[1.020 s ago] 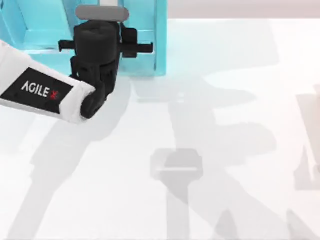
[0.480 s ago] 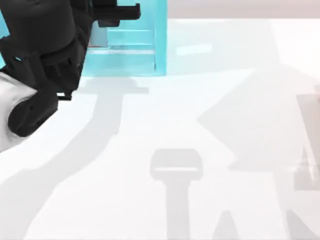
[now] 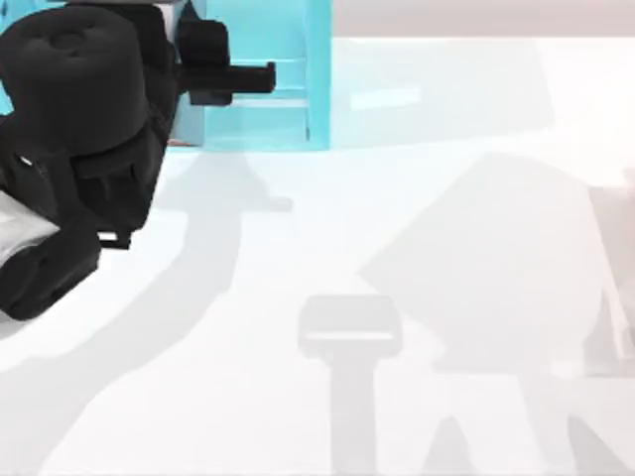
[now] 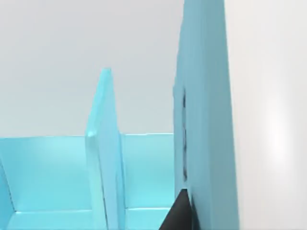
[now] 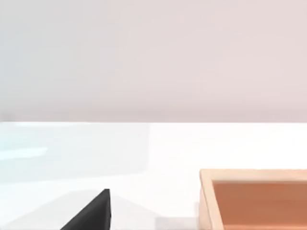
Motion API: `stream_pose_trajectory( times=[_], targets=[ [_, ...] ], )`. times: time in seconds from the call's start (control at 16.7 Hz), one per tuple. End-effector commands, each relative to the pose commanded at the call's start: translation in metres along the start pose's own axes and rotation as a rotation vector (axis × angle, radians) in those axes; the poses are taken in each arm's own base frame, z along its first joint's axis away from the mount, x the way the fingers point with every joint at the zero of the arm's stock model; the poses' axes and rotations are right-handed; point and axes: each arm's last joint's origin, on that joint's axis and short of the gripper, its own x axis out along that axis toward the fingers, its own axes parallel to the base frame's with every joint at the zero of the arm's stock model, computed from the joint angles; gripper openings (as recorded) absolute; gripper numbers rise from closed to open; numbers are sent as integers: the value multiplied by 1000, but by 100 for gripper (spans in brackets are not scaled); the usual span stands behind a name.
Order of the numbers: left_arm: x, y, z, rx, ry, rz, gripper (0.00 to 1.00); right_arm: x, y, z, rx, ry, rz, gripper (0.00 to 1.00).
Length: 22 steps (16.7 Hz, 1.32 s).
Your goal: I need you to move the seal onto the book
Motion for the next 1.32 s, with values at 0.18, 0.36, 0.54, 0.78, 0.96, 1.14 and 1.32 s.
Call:
stream_pose_trajectory(
  times=[0.18, 0.36, 0.54, 0.78, 0.96, 1.14, 1.32],
  targets=[
    [1, -4, -1, -24, 6, 0, 0, 0, 0, 0, 0, 0, 0, 100],
    [5, -19, -6, -117, 36, 6, 0, 0, 0, 0, 0, 0, 0, 100],
    [9, -43, -17, -261, 83, 28, 0, 0, 0, 0, 0, 0, 0, 100],
    [11, -84, -40, -501, 140, 84, 0, 0, 0, 0, 0, 0, 0, 100],
    [7, -118, -61, -699, 159, 137, 0, 0, 0, 0, 0, 0, 0, 100],
    [-3, -150, -82, -900, 153, 185, 0, 0, 0, 0, 0, 0, 0, 100],
    [-17, -177, -103, -1094, 127, 223, 0, 0, 0, 0, 0, 0, 0, 100]
  ],
)
